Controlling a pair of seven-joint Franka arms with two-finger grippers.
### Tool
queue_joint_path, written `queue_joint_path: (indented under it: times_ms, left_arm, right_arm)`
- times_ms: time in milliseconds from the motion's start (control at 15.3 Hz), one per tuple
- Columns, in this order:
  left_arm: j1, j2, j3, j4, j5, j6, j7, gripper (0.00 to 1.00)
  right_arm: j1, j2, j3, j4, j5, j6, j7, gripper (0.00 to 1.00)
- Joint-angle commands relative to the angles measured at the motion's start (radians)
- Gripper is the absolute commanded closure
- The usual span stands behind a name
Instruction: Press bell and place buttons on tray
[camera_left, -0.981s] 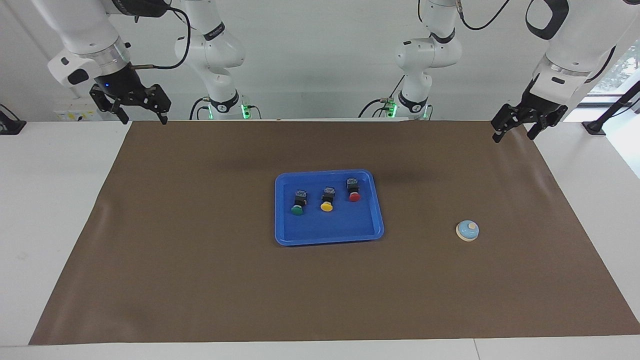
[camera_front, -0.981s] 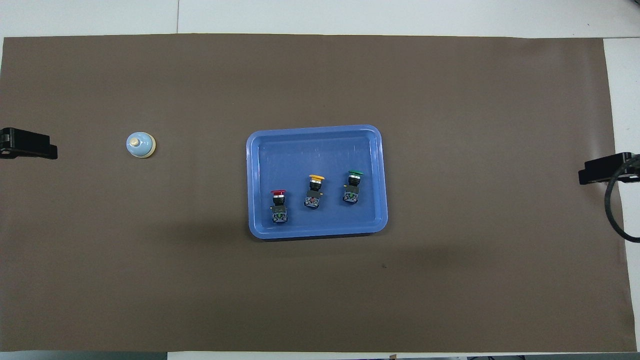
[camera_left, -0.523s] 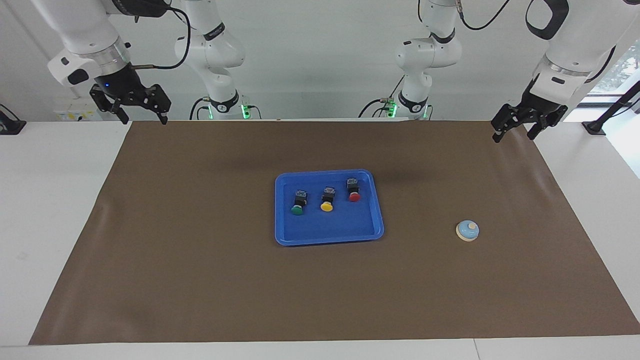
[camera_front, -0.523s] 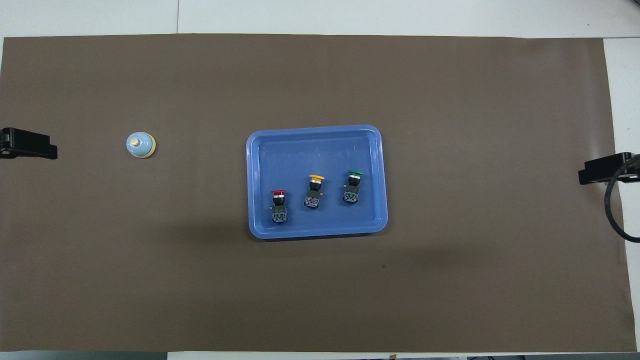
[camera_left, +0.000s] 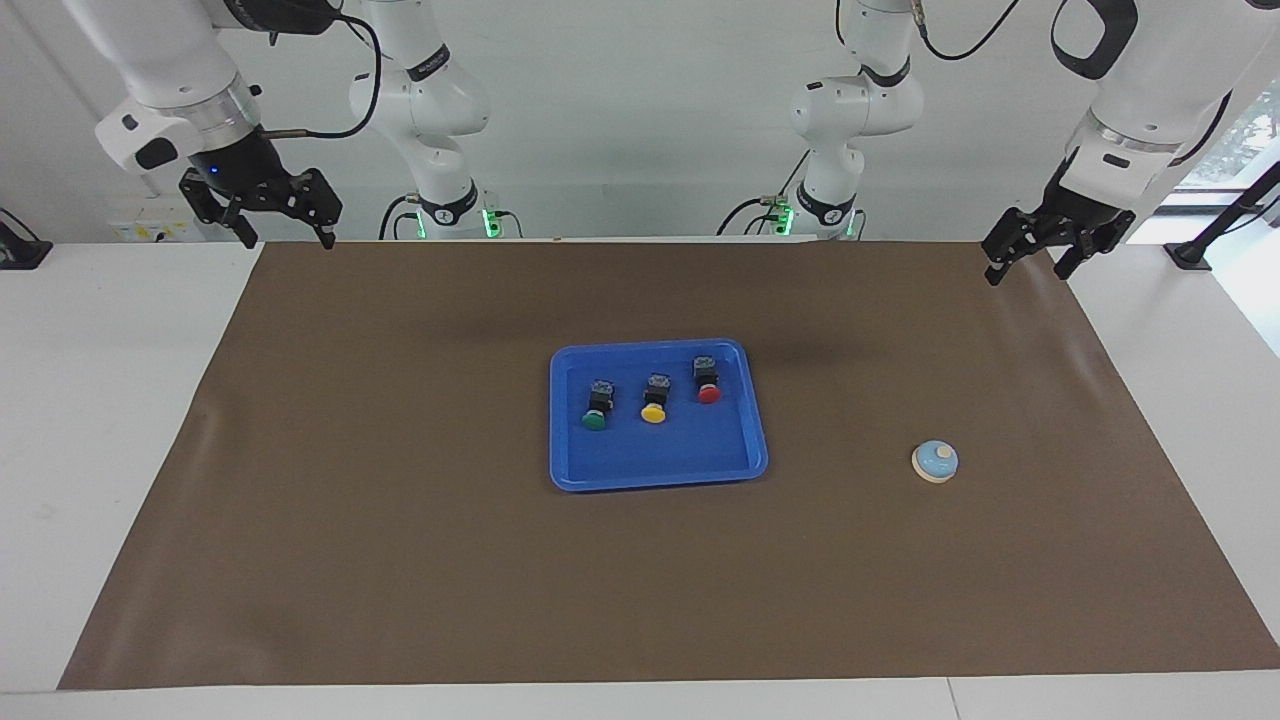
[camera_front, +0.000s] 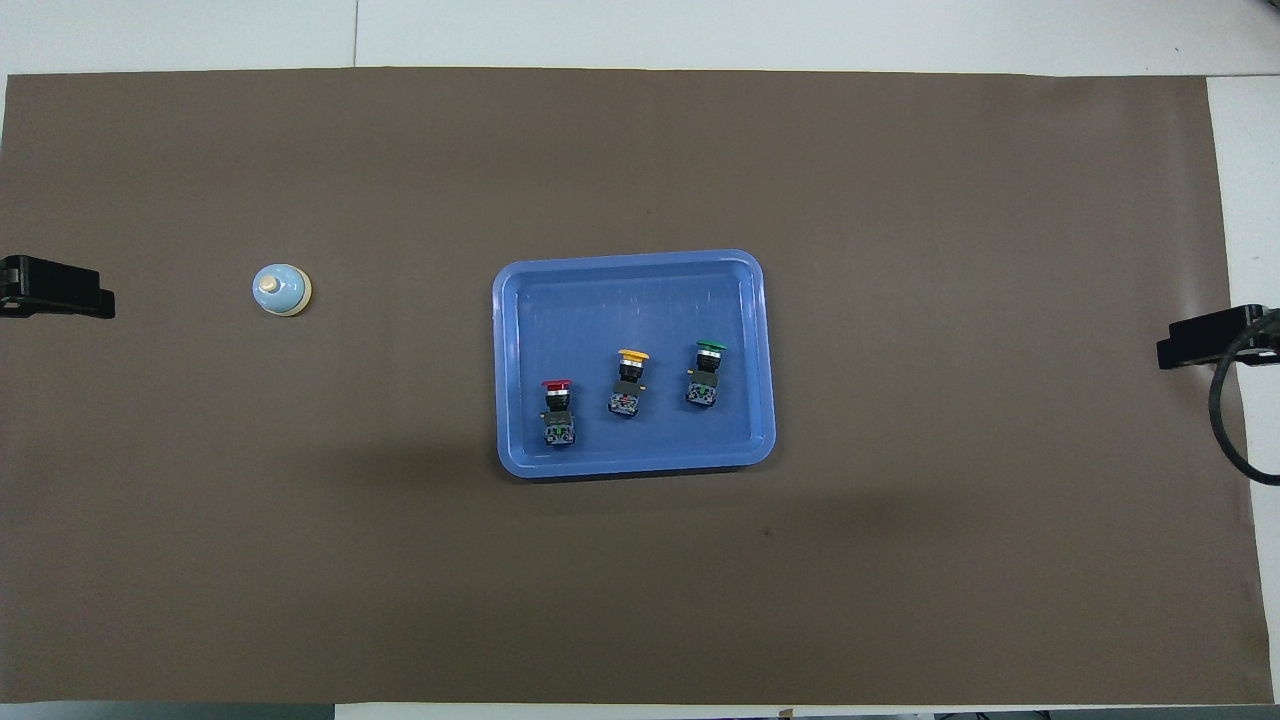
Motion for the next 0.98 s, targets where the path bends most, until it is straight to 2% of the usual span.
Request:
queue_joint_path:
  times_ms: [0, 589, 654, 719, 785, 916]
  left_arm:
    - [-0.008, -0.008, 0.006, -0.010, 0.014, 0.002, 0.003, 0.00]
    - [-0.020, -0.010, 0.004, -0.022, 0.014, 0.020, 0.001, 0.00]
    - [-0.020, -0.021, 0.001, -0.055, 0.014, 0.048, 0.004, 0.25]
    - [-0.020, -0.036, 0.002, -0.092, 0.014, 0.101, 0.004, 0.70]
    - [-0.020, -0.033, 0.002, -0.118, 0.014, 0.129, 0.000, 1.00]
    - [-0.018, 0.013, 0.002, -0.137, 0.014, 0.179, -0.028, 1.00]
  right_arm:
    - [-0.013, -0.011, 0.010, -0.010, -0.004, -0.006, -0.023, 0.00]
    - [-0.013, -0.011, 0.010, -0.010, -0.004, -0.006, -0.023, 0.00]
    - [-0.013, -0.011, 0.010, -0.010, -0.004, -0.006, -0.023, 0.00]
    - [-0.013, -0.011, 0.010, -0.010, -0.004, -0.006, -0.023, 0.00]
    - [-0.013, -0.011, 0.010, -0.010, -0.004, -0.006, -0.023, 0.00]
    - [-0.013, -0.011, 0.010, -0.009, -0.004, -0.006, -0.023, 0.00]
